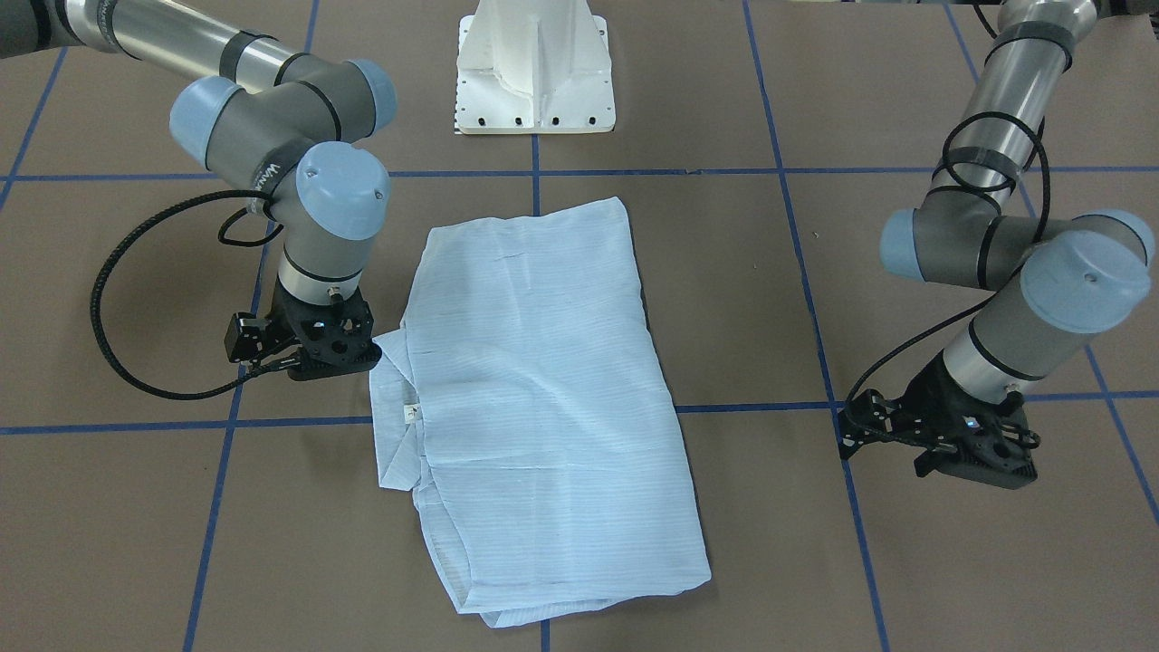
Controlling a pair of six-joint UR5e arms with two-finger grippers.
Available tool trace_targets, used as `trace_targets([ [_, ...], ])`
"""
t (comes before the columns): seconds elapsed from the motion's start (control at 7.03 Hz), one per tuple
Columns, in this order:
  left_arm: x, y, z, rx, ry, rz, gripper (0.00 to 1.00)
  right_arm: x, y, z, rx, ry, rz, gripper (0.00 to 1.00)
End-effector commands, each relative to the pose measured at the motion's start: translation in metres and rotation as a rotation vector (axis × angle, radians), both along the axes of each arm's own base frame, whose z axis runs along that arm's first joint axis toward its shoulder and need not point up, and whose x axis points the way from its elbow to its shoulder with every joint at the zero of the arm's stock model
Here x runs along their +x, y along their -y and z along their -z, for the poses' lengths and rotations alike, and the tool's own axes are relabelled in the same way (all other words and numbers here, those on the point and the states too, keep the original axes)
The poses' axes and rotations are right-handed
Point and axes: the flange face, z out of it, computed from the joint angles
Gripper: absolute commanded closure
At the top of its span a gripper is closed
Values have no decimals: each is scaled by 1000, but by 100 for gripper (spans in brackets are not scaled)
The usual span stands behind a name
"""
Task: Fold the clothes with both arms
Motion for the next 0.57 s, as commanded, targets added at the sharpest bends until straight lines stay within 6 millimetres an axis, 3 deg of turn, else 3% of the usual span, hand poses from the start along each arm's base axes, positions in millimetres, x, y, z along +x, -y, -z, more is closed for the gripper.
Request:
trace_targets([
  [0.0, 25, -62, 18, -47, -70, -11, 0, 18, -25, 18, -79, 263, -110, 0],
  [0.14, 32, -104, 31, -102, -125, -1, 0, 35, -45, 9, -106, 355, -146, 0],
  [0.43, 81, -203, 73, -239, -225, -5, 0, 56, -71, -15, -169, 513, -266, 0],
])
